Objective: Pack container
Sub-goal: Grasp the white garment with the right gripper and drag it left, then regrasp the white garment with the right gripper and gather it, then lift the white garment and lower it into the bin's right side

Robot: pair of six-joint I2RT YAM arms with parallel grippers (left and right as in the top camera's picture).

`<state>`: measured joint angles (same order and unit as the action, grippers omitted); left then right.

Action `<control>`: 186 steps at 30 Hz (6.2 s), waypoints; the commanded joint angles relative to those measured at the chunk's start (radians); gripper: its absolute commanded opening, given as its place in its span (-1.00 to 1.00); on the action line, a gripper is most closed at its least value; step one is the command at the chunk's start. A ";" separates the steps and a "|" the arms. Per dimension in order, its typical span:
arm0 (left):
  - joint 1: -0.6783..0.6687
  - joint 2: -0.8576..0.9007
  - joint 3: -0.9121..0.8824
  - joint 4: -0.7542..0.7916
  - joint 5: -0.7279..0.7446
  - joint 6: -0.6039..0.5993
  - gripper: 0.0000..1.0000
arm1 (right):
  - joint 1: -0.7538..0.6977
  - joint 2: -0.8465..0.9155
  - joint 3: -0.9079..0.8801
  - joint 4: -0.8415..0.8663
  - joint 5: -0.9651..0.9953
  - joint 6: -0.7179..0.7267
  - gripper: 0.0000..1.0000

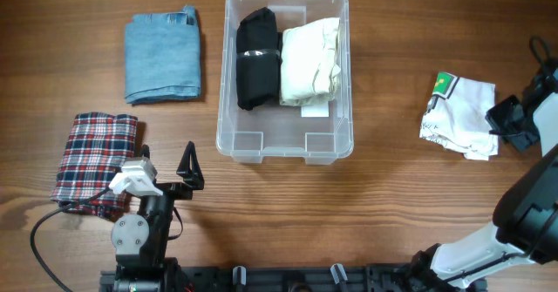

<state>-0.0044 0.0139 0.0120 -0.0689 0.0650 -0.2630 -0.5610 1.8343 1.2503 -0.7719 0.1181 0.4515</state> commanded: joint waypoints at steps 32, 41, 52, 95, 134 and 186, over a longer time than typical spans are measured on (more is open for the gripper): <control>0.007 -0.007 -0.006 -0.003 -0.013 0.021 1.00 | 0.157 0.116 0.057 0.144 -0.388 -0.063 0.18; 0.007 -0.007 -0.006 -0.003 -0.013 0.021 1.00 | 0.154 0.045 0.110 0.125 -0.378 -0.193 0.84; 0.007 -0.007 -0.006 -0.003 -0.013 0.021 1.00 | 0.154 0.074 0.109 0.151 -0.449 -0.238 0.99; 0.007 -0.007 -0.006 -0.003 -0.013 0.021 1.00 | 0.126 0.315 0.078 0.353 -0.757 -0.166 0.97; 0.007 -0.007 -0.006 -0.003 -0.013 0.021 1.00 | 0.133 -0.077 0.101 0.424 -1.097 0.065 -0.91; 0.007 -0.007 -0.006 -0.003 -0.013 0.021 1.00 | 1.088 -0.041 0.097 0.372 -0.661 0.413 -0.91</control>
<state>-0.0044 0.0139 0.0120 -0.0689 0.0650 -0.2630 0.5232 1.7760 1.3346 -0.4026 -0.5777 0.8337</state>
